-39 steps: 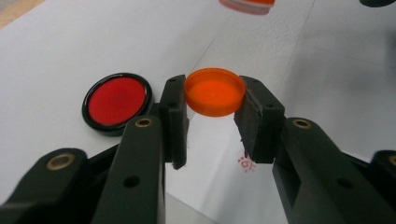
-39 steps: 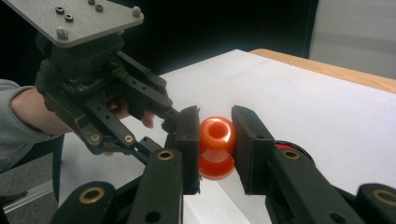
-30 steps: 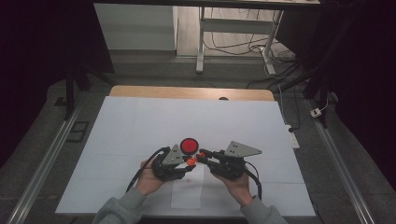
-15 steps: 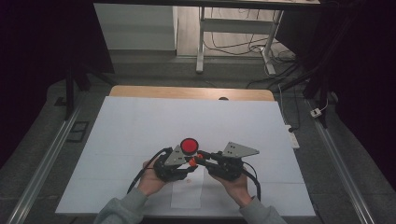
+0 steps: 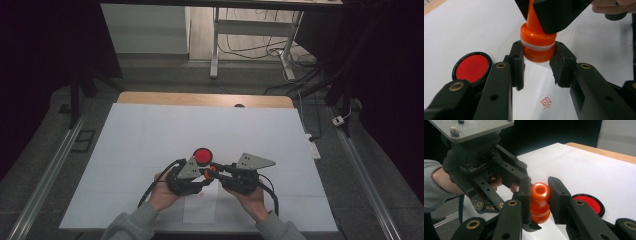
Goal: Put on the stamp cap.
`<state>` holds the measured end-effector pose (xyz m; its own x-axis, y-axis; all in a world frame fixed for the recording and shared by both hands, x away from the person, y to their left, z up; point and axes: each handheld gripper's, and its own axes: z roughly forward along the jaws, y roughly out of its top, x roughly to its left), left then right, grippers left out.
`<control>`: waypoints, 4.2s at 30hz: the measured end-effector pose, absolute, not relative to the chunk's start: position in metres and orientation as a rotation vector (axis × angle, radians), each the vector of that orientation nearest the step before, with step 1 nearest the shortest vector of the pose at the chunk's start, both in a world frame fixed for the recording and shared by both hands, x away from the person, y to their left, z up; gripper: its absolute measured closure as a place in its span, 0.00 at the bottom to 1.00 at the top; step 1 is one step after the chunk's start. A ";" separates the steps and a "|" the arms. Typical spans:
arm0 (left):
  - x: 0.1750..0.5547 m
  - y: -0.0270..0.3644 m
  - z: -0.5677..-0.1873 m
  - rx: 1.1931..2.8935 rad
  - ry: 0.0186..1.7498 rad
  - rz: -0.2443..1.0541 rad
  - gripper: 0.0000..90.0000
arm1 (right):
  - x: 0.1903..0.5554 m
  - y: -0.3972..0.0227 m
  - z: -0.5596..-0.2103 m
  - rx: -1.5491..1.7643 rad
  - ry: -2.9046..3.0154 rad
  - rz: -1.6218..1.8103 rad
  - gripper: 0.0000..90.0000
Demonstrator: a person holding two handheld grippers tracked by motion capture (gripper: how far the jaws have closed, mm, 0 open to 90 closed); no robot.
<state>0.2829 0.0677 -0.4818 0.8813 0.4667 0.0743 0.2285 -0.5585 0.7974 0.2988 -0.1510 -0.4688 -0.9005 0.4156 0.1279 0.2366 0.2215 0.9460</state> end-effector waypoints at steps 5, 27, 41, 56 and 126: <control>0.283 0.068 -0.482 2.179 0.502 0.350 0.72 | 0.299 -0.151 -0.469 0.624 2.334 1.755 0.80; 0.283 0.068 -0.481 2.168 0.500 0.368 0.72 | 0.299 -0.150 -0.472 0.628 2.343 1.742 0.80; 0.277 0.066 -0.480 2.158 0.482 0.436 0.72 | 0.299 -0.152 -0.471 0.624 2.341 1.755 0.81; 0.274 0.065 -0.482 2.160 0.497 0.452 0.73 | 0.298 -0.151 -0.475 0.600 2.336 1.761 0.81; 0.281 0.068 -0.495 2.210 0.525 0.393 0.67 | 0.296 -0.145 -0.487 0.604 2.309 1.732 0.81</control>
<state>0.2809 0.0680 -0.4946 0.8649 0.4912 0.1037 0.2384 -0.5836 0.7762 0.2962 -0.1452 -0.4874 -0.8983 0.4306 0.0880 0.2050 0.2335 0.9505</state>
